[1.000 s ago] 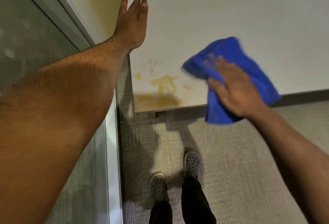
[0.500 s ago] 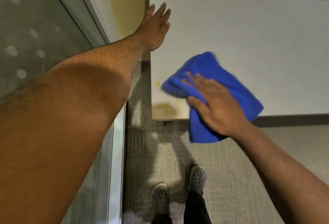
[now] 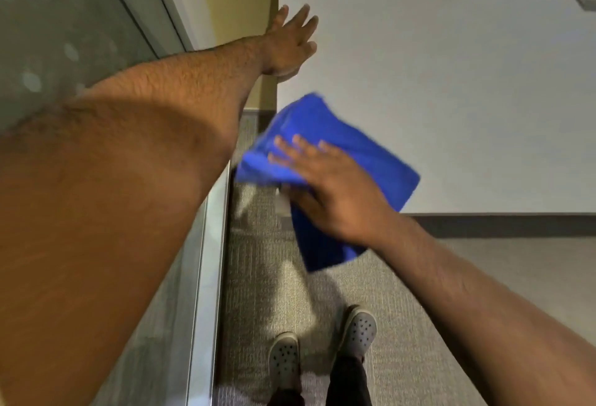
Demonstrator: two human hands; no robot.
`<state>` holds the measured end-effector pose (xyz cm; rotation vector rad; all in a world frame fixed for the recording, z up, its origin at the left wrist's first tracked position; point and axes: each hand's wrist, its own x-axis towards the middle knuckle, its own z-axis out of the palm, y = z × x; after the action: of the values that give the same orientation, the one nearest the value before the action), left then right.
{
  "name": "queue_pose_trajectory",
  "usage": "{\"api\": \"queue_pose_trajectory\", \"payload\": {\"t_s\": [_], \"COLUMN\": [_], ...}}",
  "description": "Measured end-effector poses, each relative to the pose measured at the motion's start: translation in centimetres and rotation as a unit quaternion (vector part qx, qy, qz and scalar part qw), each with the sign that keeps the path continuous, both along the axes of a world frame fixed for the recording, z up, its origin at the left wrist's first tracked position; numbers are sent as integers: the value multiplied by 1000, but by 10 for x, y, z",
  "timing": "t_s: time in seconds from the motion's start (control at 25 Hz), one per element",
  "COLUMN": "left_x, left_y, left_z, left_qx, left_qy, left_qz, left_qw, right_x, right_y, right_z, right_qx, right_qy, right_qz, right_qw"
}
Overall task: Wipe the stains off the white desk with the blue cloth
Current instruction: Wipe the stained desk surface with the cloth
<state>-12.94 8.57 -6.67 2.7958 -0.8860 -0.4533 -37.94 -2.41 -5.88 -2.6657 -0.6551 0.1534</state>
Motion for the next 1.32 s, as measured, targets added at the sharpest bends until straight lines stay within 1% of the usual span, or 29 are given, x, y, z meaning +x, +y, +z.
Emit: {"api": "queue_pose_trajectory", "payload": {"t_s": [0.04, 0.08, 0.12, 0.16, 0.24, 0.32, 0.36, 0.4, 0.48, 0.56, 0.64, 0.72, 0.76, 0.84, 0.92, 0.96, 1.04, 1.12, 1.16, 1.2, 1.24, 1.28, 1.32], "left_x": [2, 2, 4, 4, 5, 3, 3, 2, 0, -4, -3, -1, 1, 7, 7, 8, 9, 10, 9, 7, 5, 1, -6], "left_y": [-2, -1, 3, 6, 8, 6, 5, 4, 2, 0, -4, -3, -3, 0, -2, -1, 2, 2, -1, -5, -8, -11, -12], "left_z": [-1, -1, -2, -3, -10, -14, -14, -12, -7, -3, -1, -4, -7, -11, -14, -15, -19, -17, -16, -14, -13, -13, -13], "left_qx": [20, 29, 24, 22, 41, 26, 13, 3, 6, 36, 27, 28, 44, 57, 36, 34, 48, 49, 45, 45, 33, 22, 7], "left_qy": [-22, -21, -9, -5, -47, -73, -81, -83, -80, -71, -68, -81, -98, -100, -105, -107, -119, -104, -95, -90, -86, -81, -80], "left_qz": [-23, -33, -25, -19, -44, -68, -61, -47, -35, -43, -39, -42, -58, -65, -47, -49, -63, -43, -34, -25, -7, 8, 24], "left_qw": [999, 999, 999, 1000, 997, 995, 995, 995, 996, 996, 997, 995, 993, 991, 993, 992, 990, 993, 994, 995, 996, 996, 996], "right_x": [-17, -28, -30, -27, -2, 32, 46, 54, 57, 39, 12, -9, -17, -28, -35, -35, -36, -43, -48, -54, -58, -59, -57], "right_y": [-9, -27, -50, -74, -108, -102, -86, -67, -31, 2, 22, 26, 21, 6, -23, -44, -100, -163, -188, -203, -208, -205, -197], "right_z": [2, 4, 5, 5, 5, 0, -2, -3, -3, -3, -5, -5, -6, -5, -6, -5, -2, 1, 1, -1, -6, -11, -17], "right_qx": [21, 42, 55, 46, -17, -83, -96, -95, -90, -101, -110, -119, -126, -143, -121, -95, -29, 7, 12, 13, 17, 27, 52], "right_qy": [13, 28, 37, 34, 13, 0, -3, -6, -14, -17, -22, -40, -46, -50, -35, -17, 13, 13, 3, -14, -35, -60, -82], "right_qz": [14, 0, -40, -96, -200, -239, -239, -225, -167, -101, -52, -16, -1, 31, 29, 2, -103, -226, -289, -358, -431, -505, -577], "right_qw": [1000, 999, 997, 994, 979, 968, 966, 970, 982, 990, 992, 992, 991, 988, 992, 995, 994, 974, 957, 934, 901, 861, 811]}}
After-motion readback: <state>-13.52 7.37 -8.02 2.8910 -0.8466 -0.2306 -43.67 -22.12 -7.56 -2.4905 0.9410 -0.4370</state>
